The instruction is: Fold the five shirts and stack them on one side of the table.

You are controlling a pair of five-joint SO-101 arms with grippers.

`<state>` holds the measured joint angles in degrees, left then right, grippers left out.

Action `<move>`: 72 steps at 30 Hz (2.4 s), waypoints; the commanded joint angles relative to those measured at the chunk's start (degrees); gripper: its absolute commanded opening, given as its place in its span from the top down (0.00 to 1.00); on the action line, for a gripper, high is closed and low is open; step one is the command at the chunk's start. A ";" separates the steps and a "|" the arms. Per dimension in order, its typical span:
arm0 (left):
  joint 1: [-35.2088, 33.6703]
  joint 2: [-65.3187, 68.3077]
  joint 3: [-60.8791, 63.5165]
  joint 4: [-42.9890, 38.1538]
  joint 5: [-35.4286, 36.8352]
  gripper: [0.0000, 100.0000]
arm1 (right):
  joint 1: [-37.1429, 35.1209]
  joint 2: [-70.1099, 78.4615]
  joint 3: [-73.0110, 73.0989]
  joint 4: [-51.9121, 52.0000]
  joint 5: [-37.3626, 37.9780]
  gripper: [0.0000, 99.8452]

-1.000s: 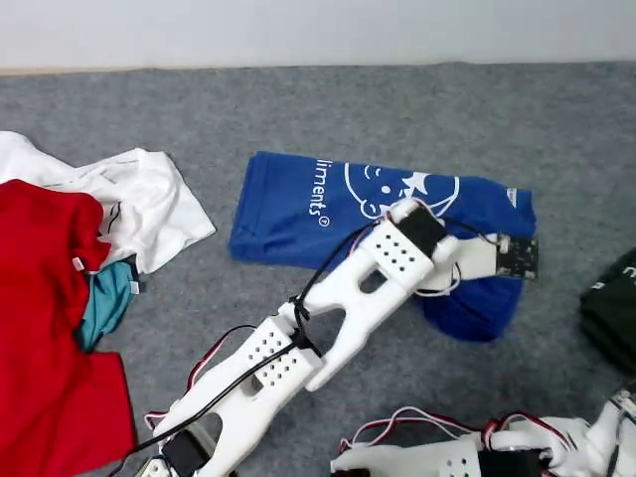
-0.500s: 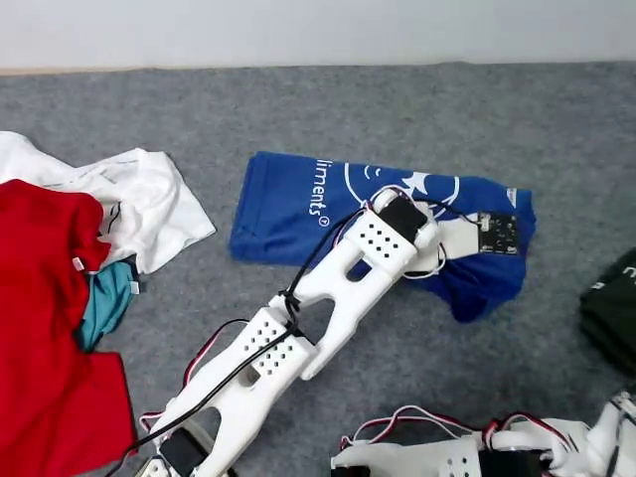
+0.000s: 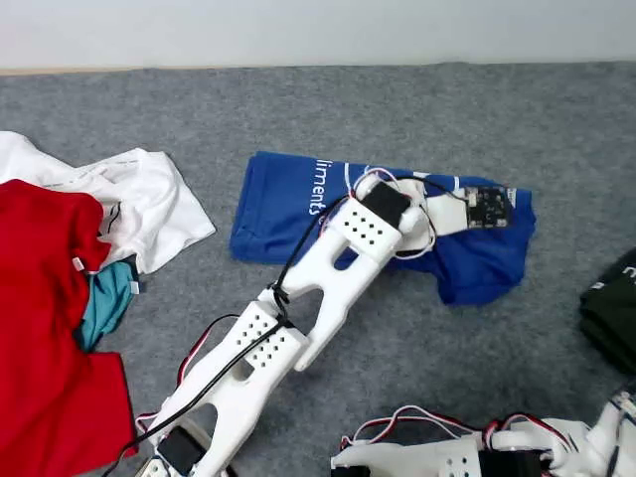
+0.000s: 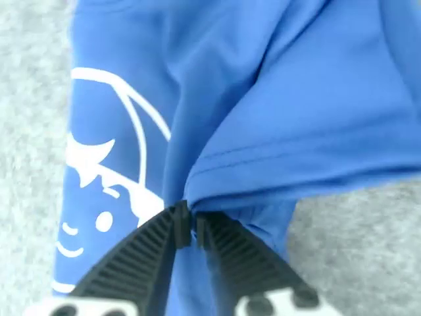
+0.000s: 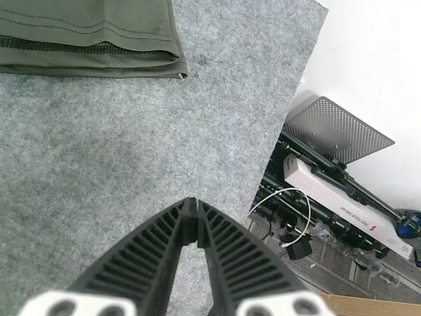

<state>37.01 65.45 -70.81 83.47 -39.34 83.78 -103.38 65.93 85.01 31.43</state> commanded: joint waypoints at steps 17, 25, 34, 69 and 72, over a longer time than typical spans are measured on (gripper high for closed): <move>-0.18 1.05 -2.86 -0.97 3.43 1.00 | -2.77 -0.40 -0.35 -0.40 0.44 0.99; 4.84 0.00 -7.78 9.85 5.54 1.00 | -10.51 -0.40 0.88 -0.66 -2.11 0.99; 8.26 -0.26 -9.45 15.91 5.54 1.00 | -10.68 -0.40 3.52 -0.92 -2.20 0.99; 15.21 4.84 -7.69 3.34 8.79 0.86 | 1.54 -0.40 10.29 -18.15 5.89 0.99; 15.21 5.19 -8.57 5.98 7.74 0.86 | 1.45 -0.40 10.29 -18.15 5.89 0.99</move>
<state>51.96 71.69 -77.76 87.52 -30.73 84.84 -103.03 76.66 67.96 36.79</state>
